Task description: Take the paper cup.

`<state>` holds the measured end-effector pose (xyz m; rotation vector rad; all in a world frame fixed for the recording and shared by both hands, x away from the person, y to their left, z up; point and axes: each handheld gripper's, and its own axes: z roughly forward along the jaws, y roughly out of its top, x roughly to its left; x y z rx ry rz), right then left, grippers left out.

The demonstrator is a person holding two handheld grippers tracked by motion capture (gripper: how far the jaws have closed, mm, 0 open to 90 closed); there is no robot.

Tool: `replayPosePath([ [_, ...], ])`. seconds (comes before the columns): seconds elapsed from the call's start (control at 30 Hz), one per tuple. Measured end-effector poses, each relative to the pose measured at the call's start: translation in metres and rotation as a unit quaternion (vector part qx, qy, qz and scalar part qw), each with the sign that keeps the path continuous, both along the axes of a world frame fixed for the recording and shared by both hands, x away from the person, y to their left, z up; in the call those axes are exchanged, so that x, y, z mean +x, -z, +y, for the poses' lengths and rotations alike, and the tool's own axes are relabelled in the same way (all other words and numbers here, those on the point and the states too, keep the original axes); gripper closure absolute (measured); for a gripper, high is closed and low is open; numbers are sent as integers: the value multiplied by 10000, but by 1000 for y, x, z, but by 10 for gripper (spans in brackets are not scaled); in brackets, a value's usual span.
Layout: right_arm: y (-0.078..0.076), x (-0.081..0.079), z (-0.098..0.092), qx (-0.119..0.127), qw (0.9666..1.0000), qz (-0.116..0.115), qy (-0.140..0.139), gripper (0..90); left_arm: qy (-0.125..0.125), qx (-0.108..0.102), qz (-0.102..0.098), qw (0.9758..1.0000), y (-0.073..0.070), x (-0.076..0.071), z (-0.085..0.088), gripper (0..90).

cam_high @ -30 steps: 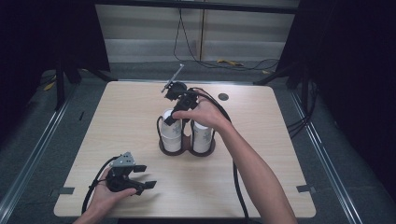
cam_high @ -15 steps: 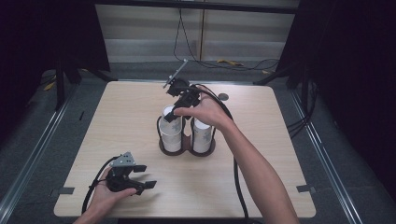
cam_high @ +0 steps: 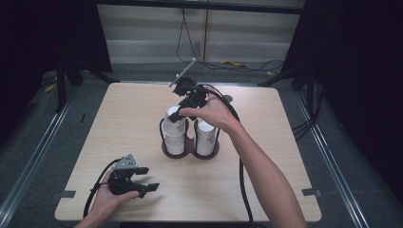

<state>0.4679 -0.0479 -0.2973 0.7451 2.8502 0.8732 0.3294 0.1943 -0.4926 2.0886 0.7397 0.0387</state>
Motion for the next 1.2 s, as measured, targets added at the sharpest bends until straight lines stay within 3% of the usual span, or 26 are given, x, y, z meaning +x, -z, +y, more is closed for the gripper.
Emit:
replayPosePath([
  [0.37,-14,-6,-13,469,9988,-155,-33,385,-4,-54,13,10000,0,0,0,229],
  [0.43,-12,-8,-15,385,9990,-227,-32,385,-21,-105,2,9999,-1,1,1,229],
  [0.73,-12,-15,-28,631,9976,-302,8,386,-41,-101,-23,9999,-1,2,2,228],
  [1.0,-19,-29,-48,1055,9936,-400,73,386,-7,-107,-23,9999,-2,2,0,212],
  [1.2,-15,-40,-56,1158,9922,-467,-8,386,-5,-167,-14,9999,-3,2,1,207],
])
